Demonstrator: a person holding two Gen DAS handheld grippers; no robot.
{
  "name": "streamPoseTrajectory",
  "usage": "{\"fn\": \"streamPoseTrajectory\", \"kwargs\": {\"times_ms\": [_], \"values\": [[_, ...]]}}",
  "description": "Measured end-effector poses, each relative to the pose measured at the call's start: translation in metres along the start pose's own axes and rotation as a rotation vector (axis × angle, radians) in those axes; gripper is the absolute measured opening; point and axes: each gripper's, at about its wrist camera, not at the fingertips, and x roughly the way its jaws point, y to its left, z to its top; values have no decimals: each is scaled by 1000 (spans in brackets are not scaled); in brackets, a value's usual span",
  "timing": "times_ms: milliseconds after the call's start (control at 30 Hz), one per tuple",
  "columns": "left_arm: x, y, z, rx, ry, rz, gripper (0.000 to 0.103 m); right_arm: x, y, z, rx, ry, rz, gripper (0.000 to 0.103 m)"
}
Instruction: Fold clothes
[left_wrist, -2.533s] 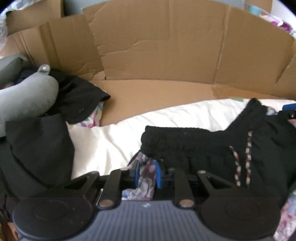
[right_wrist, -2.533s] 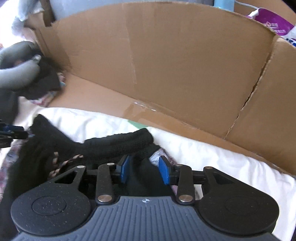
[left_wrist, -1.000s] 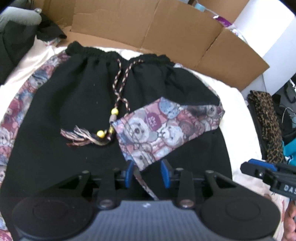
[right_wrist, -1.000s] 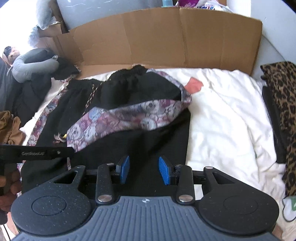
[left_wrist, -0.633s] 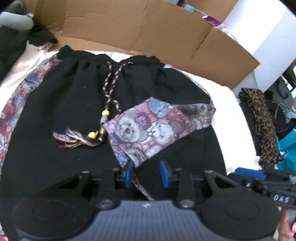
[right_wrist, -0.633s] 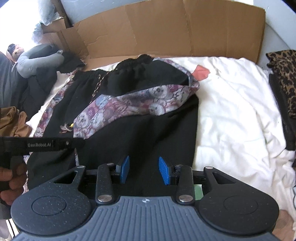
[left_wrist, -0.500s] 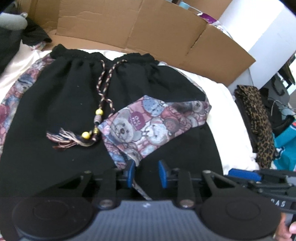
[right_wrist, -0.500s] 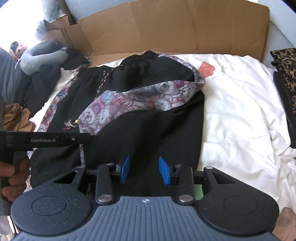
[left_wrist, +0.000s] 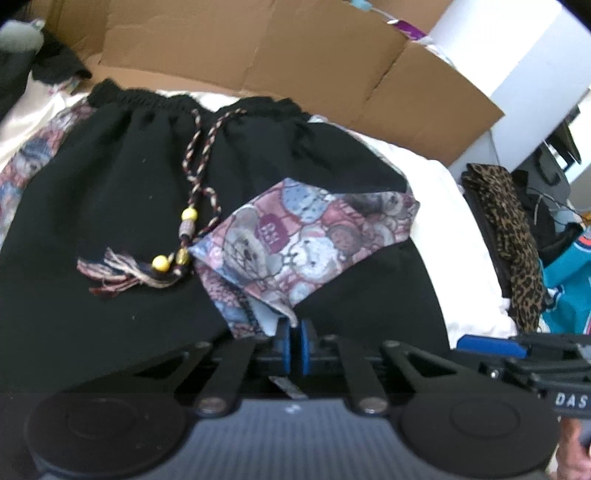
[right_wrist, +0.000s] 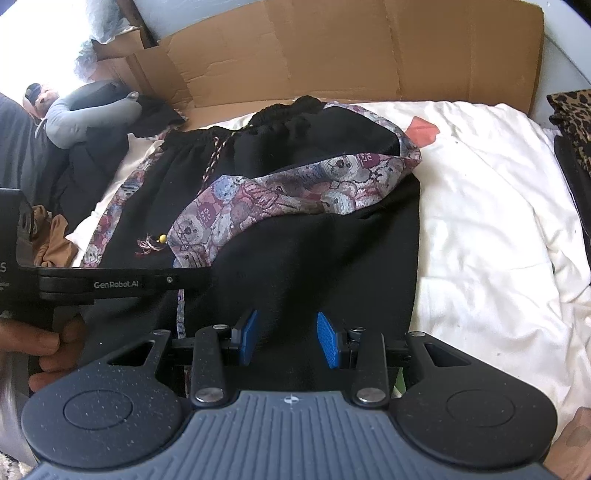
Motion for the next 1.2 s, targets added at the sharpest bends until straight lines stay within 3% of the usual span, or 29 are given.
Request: {"fn": "streamPoseTrajectory", "kwargs": {"times_ms": [267, 667, 800, 1067, 1167, 1200], "values": [[-31, -16, -3, 0, -65, -100, 3, -5, -18, 1, 185, 13, 134, 42], [-48, -46, -35, -14, -65, -220, 3, -8, -31, 1, 416, 46, 332, 42], [-48, -58, -43, -3, -70, -258, 3, -8, -35, -5, 485, 77, 372, 42], [-43, -78, -60, 37, -55, -306, 3, -6, -51, -24, 614, 145, 369, 42], [-41, -83, -65, 49, -42, -309, 3, -2, -58, -33, 671, 173, 369, 31], [-40, -85, -66, 51, -36, -311, 3, -2, -59, -35, 683, 176, 381, 22]]}}
